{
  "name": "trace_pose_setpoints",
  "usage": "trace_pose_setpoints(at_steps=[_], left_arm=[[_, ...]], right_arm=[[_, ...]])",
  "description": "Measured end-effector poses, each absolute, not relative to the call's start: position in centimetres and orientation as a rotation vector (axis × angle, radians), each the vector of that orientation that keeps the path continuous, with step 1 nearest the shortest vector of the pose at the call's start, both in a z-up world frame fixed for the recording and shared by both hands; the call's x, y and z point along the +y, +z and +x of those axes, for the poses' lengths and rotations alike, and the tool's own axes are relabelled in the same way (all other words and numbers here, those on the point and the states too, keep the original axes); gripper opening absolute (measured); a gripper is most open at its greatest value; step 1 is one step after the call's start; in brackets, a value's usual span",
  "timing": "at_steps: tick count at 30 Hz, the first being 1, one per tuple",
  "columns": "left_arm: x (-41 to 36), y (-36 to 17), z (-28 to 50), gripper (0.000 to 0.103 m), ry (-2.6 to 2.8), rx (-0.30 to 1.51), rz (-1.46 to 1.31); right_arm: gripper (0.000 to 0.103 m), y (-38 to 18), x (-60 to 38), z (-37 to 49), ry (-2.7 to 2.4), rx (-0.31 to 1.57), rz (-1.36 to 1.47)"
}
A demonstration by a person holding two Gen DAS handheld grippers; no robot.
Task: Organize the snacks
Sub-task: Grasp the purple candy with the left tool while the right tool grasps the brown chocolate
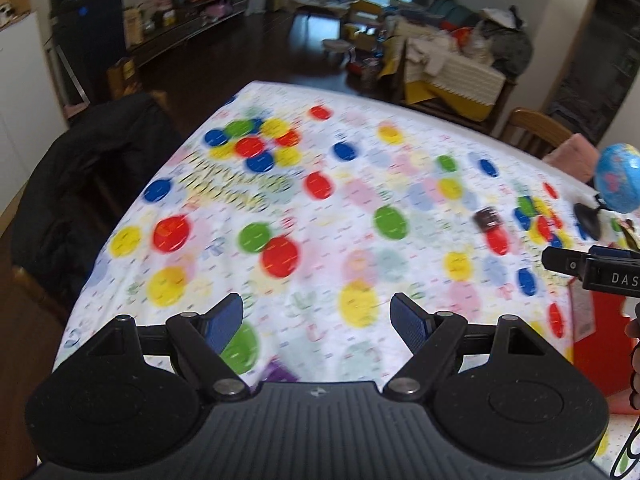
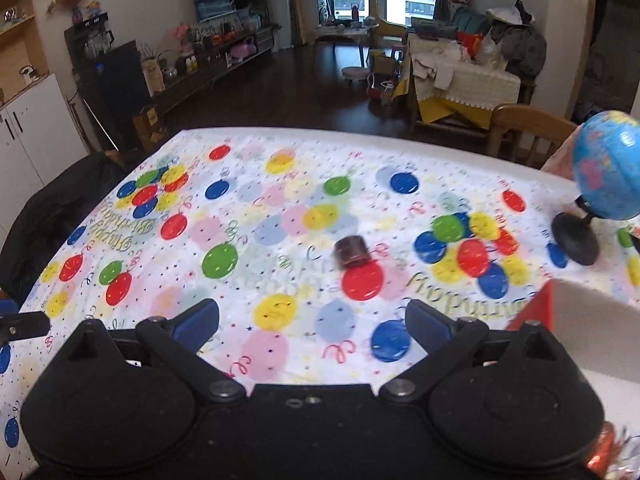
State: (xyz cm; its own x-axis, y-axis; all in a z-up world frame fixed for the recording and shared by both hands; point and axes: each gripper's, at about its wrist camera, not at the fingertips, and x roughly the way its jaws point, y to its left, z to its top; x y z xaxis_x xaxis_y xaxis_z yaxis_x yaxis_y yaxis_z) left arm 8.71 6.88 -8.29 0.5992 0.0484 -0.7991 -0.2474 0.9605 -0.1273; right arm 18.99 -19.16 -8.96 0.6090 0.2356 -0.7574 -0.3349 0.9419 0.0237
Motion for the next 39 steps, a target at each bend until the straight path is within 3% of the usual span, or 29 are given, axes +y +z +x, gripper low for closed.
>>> trace_pose_setpoints(at_steps=[16,26,32,37,39], left_arm=[[8.0,-14.3,6.7,0.079,0.147,1.054,-0.25],[7.7,-17.1,7.4,0.044,0.153,1.093,-0.226],[7.4,-17.4,8.2,0.041,0.174,1.08,-0.197],[6.9,-17.4,9.3,0.03,0.21,1.074,-0.174],[7.0,-17.4,9.9,0.021,0.214,1.071,-0.181]], right_arm=[[0.097,-12.5,-17.4,18.8,0.434,0.91,-0.144],[0.094,-13.2,-17.1,21.9,0.396,0.881,-0.19],[0.092,-13.8,-17.0,23.7,0.375,0.875,-0.218],[0.085,-14.7,-17.5,26.2,0.301,0.903,-0.203],[0.083,-14.9,-17.7,27.2,0.279,0.907,-0.196]])
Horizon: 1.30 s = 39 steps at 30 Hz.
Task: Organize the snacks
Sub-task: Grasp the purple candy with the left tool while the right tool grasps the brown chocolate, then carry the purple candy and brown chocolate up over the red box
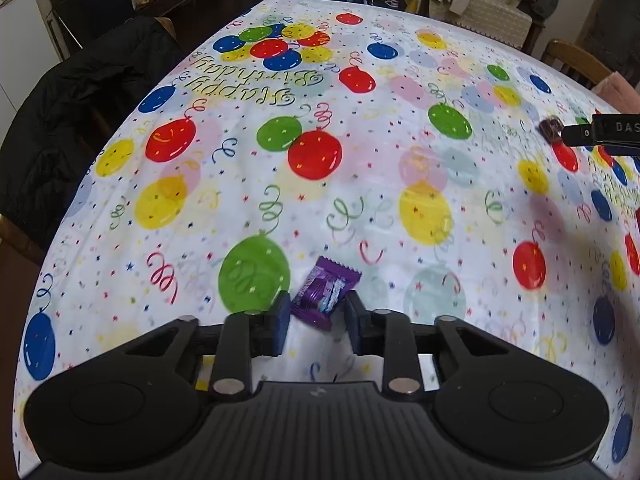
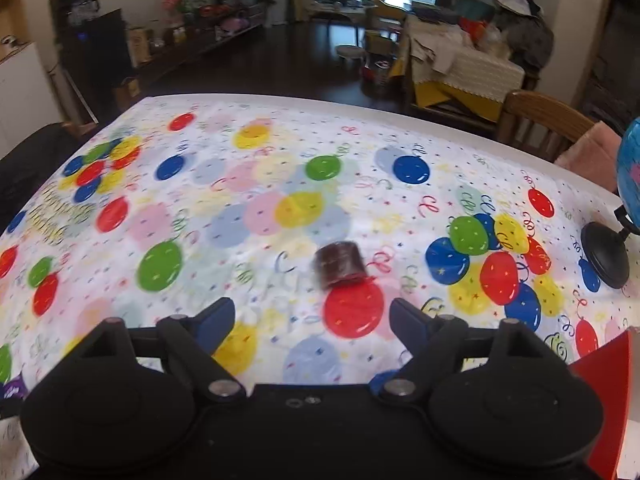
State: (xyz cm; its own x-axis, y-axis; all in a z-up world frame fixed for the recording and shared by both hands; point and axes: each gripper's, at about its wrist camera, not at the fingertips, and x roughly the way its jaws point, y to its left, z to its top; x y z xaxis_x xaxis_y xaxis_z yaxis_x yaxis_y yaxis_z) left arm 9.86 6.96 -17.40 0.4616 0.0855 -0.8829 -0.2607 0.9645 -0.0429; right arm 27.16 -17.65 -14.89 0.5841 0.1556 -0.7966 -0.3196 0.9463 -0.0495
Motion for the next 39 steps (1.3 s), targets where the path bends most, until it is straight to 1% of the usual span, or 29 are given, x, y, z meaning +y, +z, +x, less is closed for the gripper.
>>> trace_pose_setpoints(at_steps=[3,6,8,12,15,17,21,24,25,26,32,39], left_arm=[[7.0,-17.3,10.6,0.021,0.218,1.063,-0.188],[6.9,-17.2,11.2,0.02,0.213,1.056,-0.185],[7.1,-17.1,11.5,0.02,0.213,1.055,-0.191],[7.5,-16.8,12.5,0.02,0.215,1.042,-0.201],[7.7,-16.3,13.5,0.02,0.211,1.023,-0.205],[7.8,-16.2,14.2,0.02,0.212,1.018,-0.21],[7.7,-16.2,15.1,0.02,0.205,1.014,-0.219],[7.6,-16.2,15.3,0.02,0.201,1.015,-0.22],[7.6,-16.2,15.4,0.02,0.2,1.016,-0.22],[7.6,-16.2,15.4,0.02,0.201,1.017,-0.219],[7.6,-15.7,14.9,0.02,0.203,1.018,-0.214],[6.9,-13.8,13.8,0.02,0.174,0.992,-0.198]], right_arm=[[0.08,-14.9,-17.5,28.2,0.255,0.906,-0.186],[0.079,-14.8,-16.9,28.9,0.243,0.895,-0.169],[0.077,-15.1,-16.5,29.6,0.231,0.899,-0.167],[0.075,-16.2,-16.0,31.2,0.202,0.92,-0.219],[0.067,-16.7,-16.3,32.2,0.207,0.939,-0.22],[0.056,-17.0,-16.4,32.8,0.208,0.952,-0.222],[0.053,-17.7,-16.7,33.6,0.201,0.988,-0.205],[0.045,-18.3,-16.8,33.6,0.205,1.015,-0.199],[0.039,-18.4,-16.7,33.5,0.208,1.021,-0.202],[0.035,-18.5,-16.7,33.4,0.206,1.023,-0.204],[0.034,-17.5,-16.8,32.5,0.22,1.025,-0.168],[0.034,-13.7,-17.9,29.5,0.239,0.998,-0.122]])
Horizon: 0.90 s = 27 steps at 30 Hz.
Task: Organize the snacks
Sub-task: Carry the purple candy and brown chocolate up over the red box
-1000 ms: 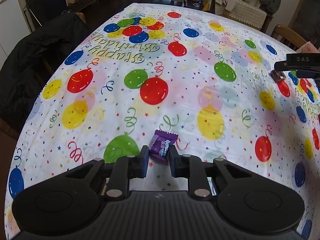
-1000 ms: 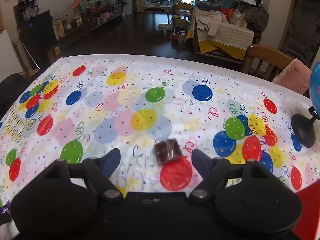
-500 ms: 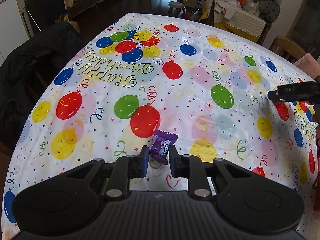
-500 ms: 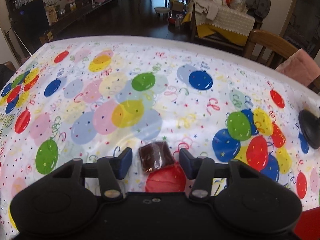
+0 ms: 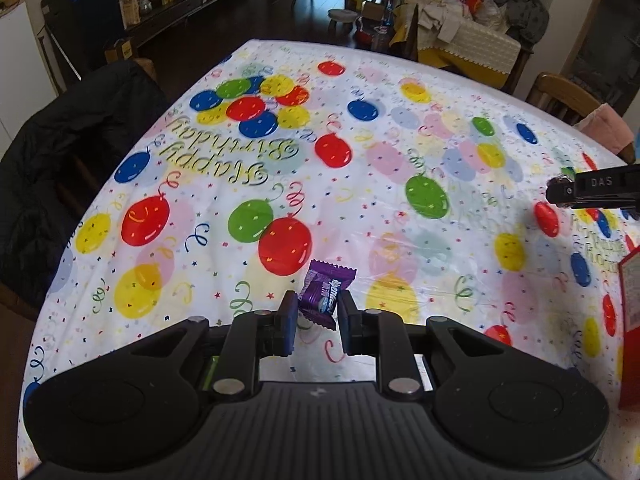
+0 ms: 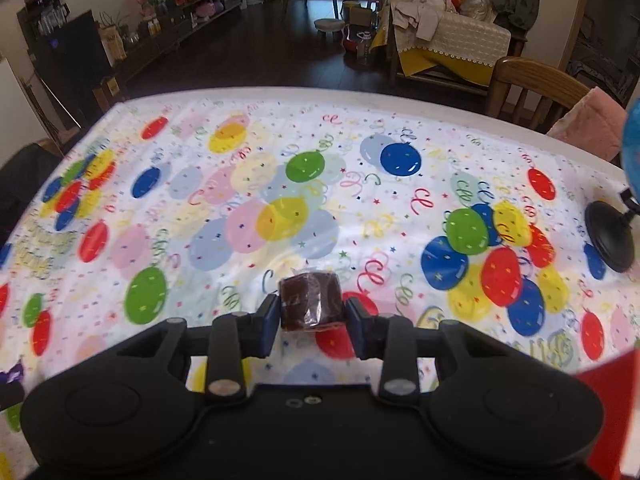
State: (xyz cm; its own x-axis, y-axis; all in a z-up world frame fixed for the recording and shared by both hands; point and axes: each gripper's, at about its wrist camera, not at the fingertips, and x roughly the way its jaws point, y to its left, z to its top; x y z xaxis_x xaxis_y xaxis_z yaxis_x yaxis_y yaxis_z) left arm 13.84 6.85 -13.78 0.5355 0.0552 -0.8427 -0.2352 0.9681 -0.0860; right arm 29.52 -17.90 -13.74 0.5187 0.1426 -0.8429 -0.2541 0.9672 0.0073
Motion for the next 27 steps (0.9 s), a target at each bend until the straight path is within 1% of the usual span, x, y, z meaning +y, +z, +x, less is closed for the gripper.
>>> trace_pose_setpoints(at_steps=[9,16,21,27], left_arm=[[4.6,-10.0,12.4,0.02,0.062,0.937,-0.17],[0.3,-7.0,12.2,0.02,-0.081,0.88,-0.112],[-3.9,-5.4,12.2,0.02,-0.195,0.844,-0.06],[-9.8,-4.2,12.7,0.02,-0.319,0.827,-0.008]], right_arm=[[0.034,-7.5,-21.9,23.5,0.213,0.925,-0.047],[0.034,-3.3,-26.8,17.8,0.137,0.853,0.014],[0.034,-1.6,-31.1,14.2,0.059,0.817,0.062],[0.034,-0.9,-36.3,10.8,-0.042,0.791,0.107]])
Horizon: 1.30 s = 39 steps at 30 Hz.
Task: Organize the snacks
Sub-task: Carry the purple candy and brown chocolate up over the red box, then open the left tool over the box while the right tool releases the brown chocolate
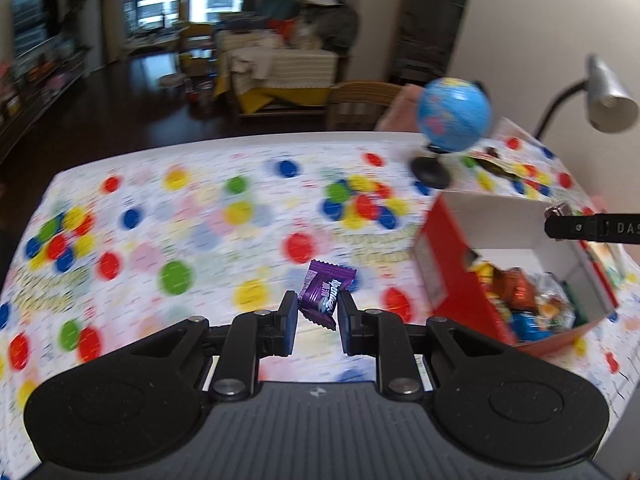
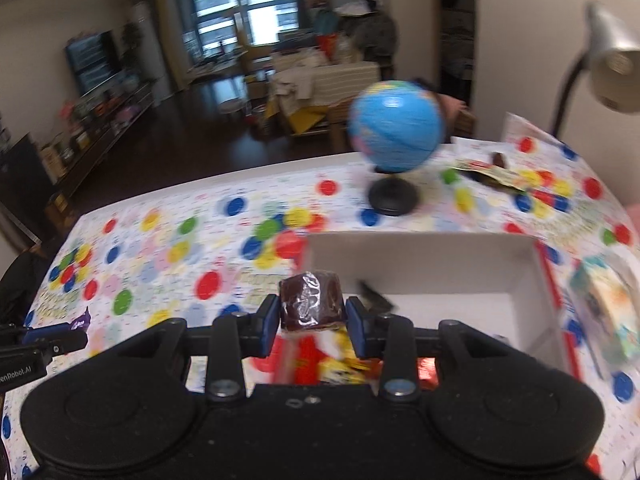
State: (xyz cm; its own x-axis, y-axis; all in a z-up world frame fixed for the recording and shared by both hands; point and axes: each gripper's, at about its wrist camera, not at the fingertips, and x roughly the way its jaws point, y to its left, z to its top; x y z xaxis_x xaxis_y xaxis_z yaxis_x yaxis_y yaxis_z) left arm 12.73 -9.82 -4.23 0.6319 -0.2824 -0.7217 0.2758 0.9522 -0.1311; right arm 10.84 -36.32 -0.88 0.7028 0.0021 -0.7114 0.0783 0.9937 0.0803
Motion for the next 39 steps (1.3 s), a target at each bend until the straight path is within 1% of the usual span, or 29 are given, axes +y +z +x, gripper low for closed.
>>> trace_pose_setpoints(at_steps=[10,20,28,34,39], left_arm=[[-19.8,-4.0,14.3,0.02,-0.479,0.849,0.059],[-28.9,-6.6,16.0,0.02,-0.57,0.893,0.175],[-32.9,-9.1,18.2,0.02,-0.578,0.945,0.244],[-34.3,-10.8,19.5,0.02,-0.571,0.995,0.275],[-35.2,-11.9,19.3,0.02,-0.578,1.03,0.312]], right_arm=[[0.034,-2.0,-44.5,7.9,-0.165,0.795,0.176],[0.034,-5.3,-49.0,7.6,-0.176,0.877,0.181],[0.034,-7.9,-50.7,9.5,-0.161,0.919,0.17],[0.034,-9.3,-51.3,10.8,-0.148,0.942,0.171],[0.036,-10.2,-51.8,11.1,-0.138,0.972,0.188]])
